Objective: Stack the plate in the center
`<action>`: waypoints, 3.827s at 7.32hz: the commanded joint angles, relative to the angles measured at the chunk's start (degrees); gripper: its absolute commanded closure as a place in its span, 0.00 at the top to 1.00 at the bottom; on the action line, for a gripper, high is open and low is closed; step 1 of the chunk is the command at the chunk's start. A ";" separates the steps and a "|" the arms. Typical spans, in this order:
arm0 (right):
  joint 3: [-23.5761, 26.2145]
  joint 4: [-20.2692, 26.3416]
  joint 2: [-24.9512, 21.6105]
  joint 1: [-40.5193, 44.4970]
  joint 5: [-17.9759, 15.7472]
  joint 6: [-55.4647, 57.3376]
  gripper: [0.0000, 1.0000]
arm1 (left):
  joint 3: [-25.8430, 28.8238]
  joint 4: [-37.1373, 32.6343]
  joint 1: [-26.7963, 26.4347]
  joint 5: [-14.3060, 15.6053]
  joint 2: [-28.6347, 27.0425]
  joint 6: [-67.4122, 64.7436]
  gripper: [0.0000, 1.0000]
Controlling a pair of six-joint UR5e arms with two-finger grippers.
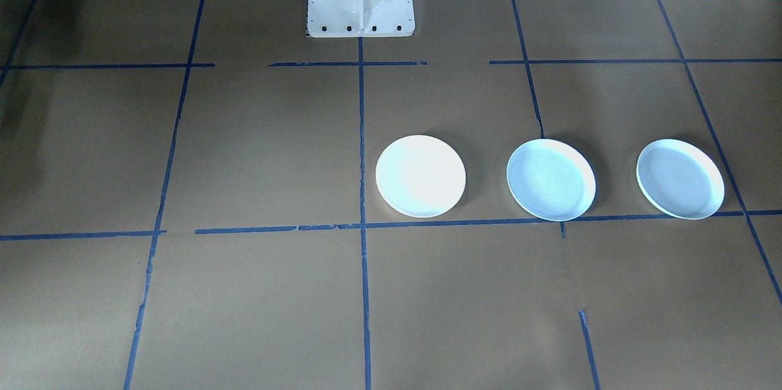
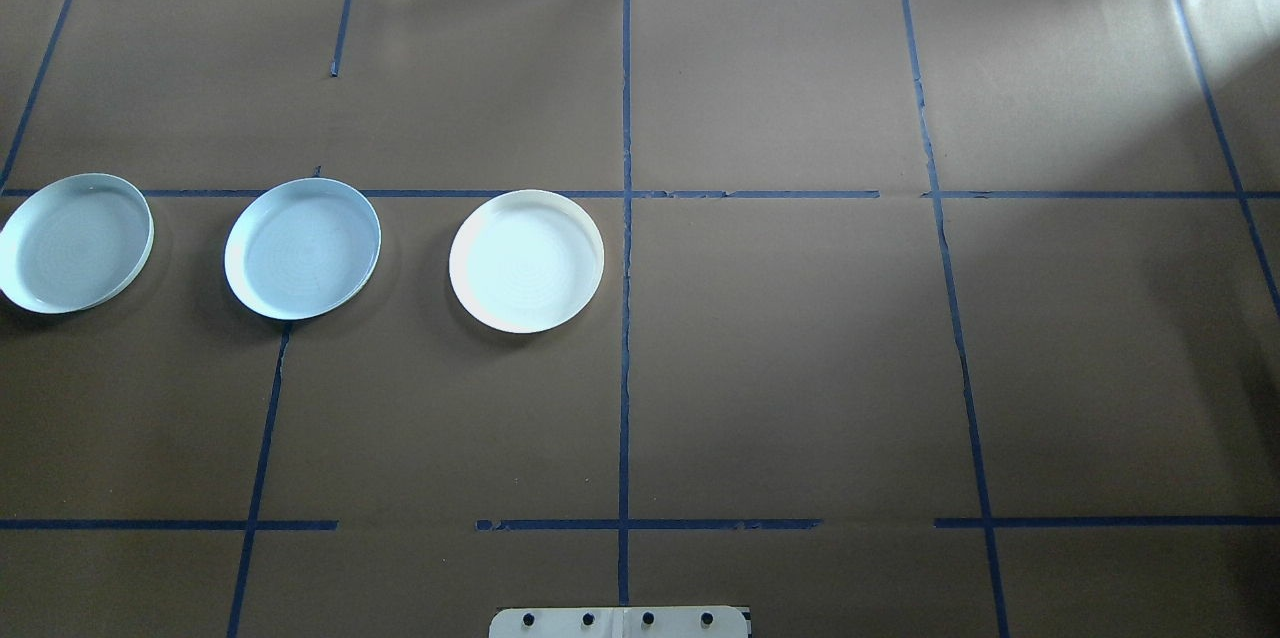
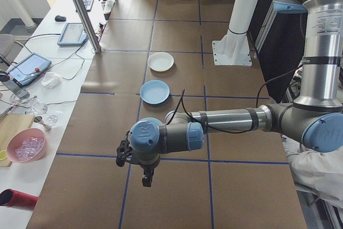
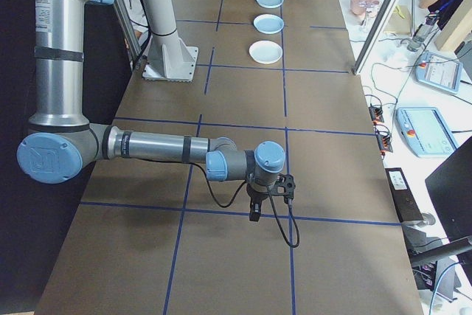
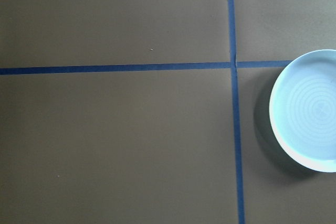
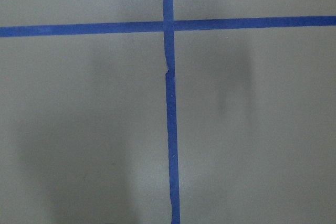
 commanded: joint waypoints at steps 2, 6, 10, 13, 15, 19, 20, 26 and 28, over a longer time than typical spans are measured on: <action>0.05 0.00 0.00 -0.06 0.00 0.00 1.00 | 2.69 -0.14 0.01 0.05 -0.48 0.47 1.00; 0.05 0.00 0.00 -0.06 0.00 0.00 1.00 | 13.19 -9.50 0.18 -0.47 -3.98 0.82 1.00; -0.04 0.00 0.00 0.02 0.00 0.00 1.00 | 18.96 -16.37 7.10 -14.79 -6.55 -7.11 1.00; 0.05 0.00 0.00 -0.06 0.00 0.00 1.00 | 21.49 -25.78 14.49 -15.59 -8.47 -18.85 0.99; 0.05 0.00 0.00 -0.06 0.00 0.00 1.00 | 26.13 -32.18 16.53 -15.77 -8.75 -19.47 0.99; 0.05 0.00 0.00 -0.06 0.00 0.00 1.00 | 33.35 -42.33 22.07 -15.59 -12.51 -29.94 0.93; -0.04 0.00 0.00 -0.06 0.00 0.00 1.00 | 34.07 -43.38 22.33 -15.59 -12.96 -31.85 0.90; 0.05 0.00 0.00 0.02 0.00 0.00 1.00 | 36.36 -44.35 24.35 -15.24 -14.81 -34.42 0.58; 0.05 0.00 0.00 -0.06 0.00 0.00 1.00 | 36.27 -44.35 24.35 -15.06 -14.81 -34.33 0.07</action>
